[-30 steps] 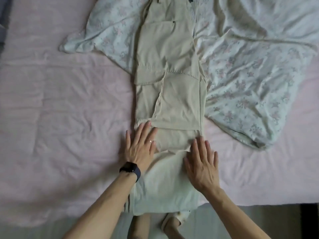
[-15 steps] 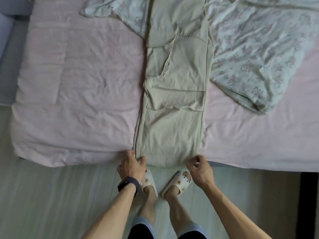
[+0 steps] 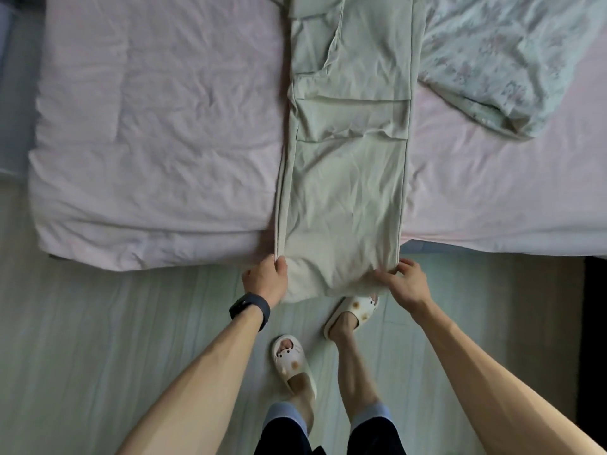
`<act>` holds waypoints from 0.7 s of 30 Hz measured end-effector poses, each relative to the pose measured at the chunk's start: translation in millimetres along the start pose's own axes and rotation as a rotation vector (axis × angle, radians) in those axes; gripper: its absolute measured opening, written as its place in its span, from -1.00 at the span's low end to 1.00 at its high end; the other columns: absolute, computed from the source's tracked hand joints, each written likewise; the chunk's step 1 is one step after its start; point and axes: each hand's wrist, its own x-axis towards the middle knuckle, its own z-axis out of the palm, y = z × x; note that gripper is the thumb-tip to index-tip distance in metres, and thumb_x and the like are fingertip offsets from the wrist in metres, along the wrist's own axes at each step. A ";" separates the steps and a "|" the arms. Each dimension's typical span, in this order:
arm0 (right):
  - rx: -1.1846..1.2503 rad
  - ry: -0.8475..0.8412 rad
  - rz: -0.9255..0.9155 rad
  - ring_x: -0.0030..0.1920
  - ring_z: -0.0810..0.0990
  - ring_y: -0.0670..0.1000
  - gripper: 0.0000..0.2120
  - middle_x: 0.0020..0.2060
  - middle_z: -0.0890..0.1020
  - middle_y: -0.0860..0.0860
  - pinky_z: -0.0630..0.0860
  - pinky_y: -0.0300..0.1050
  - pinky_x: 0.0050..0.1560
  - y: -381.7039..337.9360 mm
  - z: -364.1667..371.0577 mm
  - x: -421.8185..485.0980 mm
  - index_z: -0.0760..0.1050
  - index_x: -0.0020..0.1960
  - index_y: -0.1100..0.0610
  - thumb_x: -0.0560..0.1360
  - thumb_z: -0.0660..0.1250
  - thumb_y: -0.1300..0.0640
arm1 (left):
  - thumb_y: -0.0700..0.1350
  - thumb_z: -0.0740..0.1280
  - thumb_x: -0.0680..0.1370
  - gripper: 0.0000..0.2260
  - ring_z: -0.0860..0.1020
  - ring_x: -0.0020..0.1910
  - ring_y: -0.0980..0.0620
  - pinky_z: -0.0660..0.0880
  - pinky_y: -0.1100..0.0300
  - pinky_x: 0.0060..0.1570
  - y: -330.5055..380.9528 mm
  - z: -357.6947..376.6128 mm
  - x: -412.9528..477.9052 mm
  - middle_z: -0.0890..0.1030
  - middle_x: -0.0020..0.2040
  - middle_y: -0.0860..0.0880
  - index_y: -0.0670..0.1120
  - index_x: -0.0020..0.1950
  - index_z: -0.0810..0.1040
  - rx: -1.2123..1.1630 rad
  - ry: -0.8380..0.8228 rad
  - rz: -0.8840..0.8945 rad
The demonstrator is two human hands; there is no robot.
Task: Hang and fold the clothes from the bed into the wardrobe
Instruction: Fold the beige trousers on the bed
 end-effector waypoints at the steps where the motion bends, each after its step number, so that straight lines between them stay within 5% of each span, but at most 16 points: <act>1: 0.040 -0.037 0.023 0.00 0.60 0.05 -0.80 0.05 0.62 0.05 0.57 -0.02 0.05 3.9 -0.7 -11.8 0.65 -0.06 0.19 0.45 0.48 0.05 | 0.10 0.11 0.66 -0.73 0.57 0.06 -0.27 0.39 0.02 0.06 -5.1 -3.4 -4.7 0.58 -0.18 -0.07 -0.04 -0.07 0.45 -0.049 -0.046 -0.003; 4: 0.130 -0.124 0.058 -0.17 0.66 0.03 -0.87 -0.12 0.70 0.07 0.61 -0.05 -0.17 17.0 0.1 -45.8 0.62 -0.10 0.15 0.50 0.44 0.08 | 0.14 0.33 0.57 -0.59 0.58 0.09 -0.14 0.50 0.01 0.14 -17.9 -15.5 -23.6 0.62 0.08 -0.02 -0.07 0.30 0.41 -0.129 -0.149 0.063; 7: 0.198 -0.010 0.016 -0.21 0.65 0.05 -0.72 -0.22 0.67 0.07 0.59 -0.02 -0.16 24.7 1.7 -69.6 0.59 -0.09 0.25 0.54 0.42 0.00 | 0.01 0.39 0.57 -0.83 0.58 -0.07 -0.07 0.51 0.16 -0.12 -27.3 -21.0 -42.2 0.63 -0.11 0.02 -0.07 0.03 0.53 -0.184 -0.119 0.131; 9: 0.237 0.095 0.027 -0.25 0.64 0.03 -0.64 -0.27 0.64 0.06 0.55 -0.09 -0.24 27.7 1.2 -78.7 0.57 -0.11 0.29 0.52 0.44 -0.04 | -0.04 0.32 0.61 -0.77 0.51 -0.21 -0.11 0.34 0.15 -0.33 -32.4 -25.6 -51.6 0.53 -0.31 0.00 -0.10 -0.20 0.46 -0.212 -0.045 0.125; 11: 0.270 0.139 0.027 -0.33 0.62 -0.09 -0.64 -0.33 0.65 -0.01 0.49 -0.24 -0.38 29.4 -0.2 -91.5 0.60 -0.16 0.22 0.47 0.49 -0.10 | -0.06 0.24 0.65 -0.67 0.44 -0.25 -0.14 0.24 0.09 -0.30 -37.1 -32.0 -63.1 0.44 -0.37 -0.02 -0.11 -0.29 0.36 -0.193 -0.029 0.118; 16: 0.472 0.062 0.061 -0.17 0.72 0.04 -0.54 -0.17 0.72 0.08 0.67 -0.04 -0.13 21.9 0.3 -97.3 0.60 -0.03 0.27 0.39 0.58 -0.12 | -0.02 0.13 0.68 -0.67 0.50 -0.14 -0.20 0.32 0.09 -0.21 -37.3 -37.7 -66.5 0.46 -0.30 -0.03 -0.08 -0.26 0.36 -0.203 -0.060 0.077; 19: 0.475 0.041 0.032 -0.18 0.66 0.05 -0.61 -0.15 0.67 0.10 0.63 -0.07 -0.18 22.0 4.1 -100.2 0.57 0.02 0.27 0.49 0.48 -0.08 | 0.08 0.30 0.60 -0.78 0.58 -0.06 -0.08 0.48 0.10 -0.05 -37.6 -35.4 -65.8 0.60 -0.08 0.03 -0.08 -0.01 0.47 -0.246 -0.117 0.090; 21: 0.449 0.035 0.024 -0.17 0.63 0.02 -0.72 -0.14 0.66 0.07 0.58 -0.10 -0.21 25.8 6.8 -104.4 0.57 0.01 0.20 0.57 0.39 -0.04 | 0.09 0.40 0.54 -0.75 0.56 -0.07 0.01 0.49 0.14 -0.02 -38.4 -32.0 -67.3 0.62 -0.04 0.10 -0.06 -0.01 0.48 -0.180 -0.112 0.116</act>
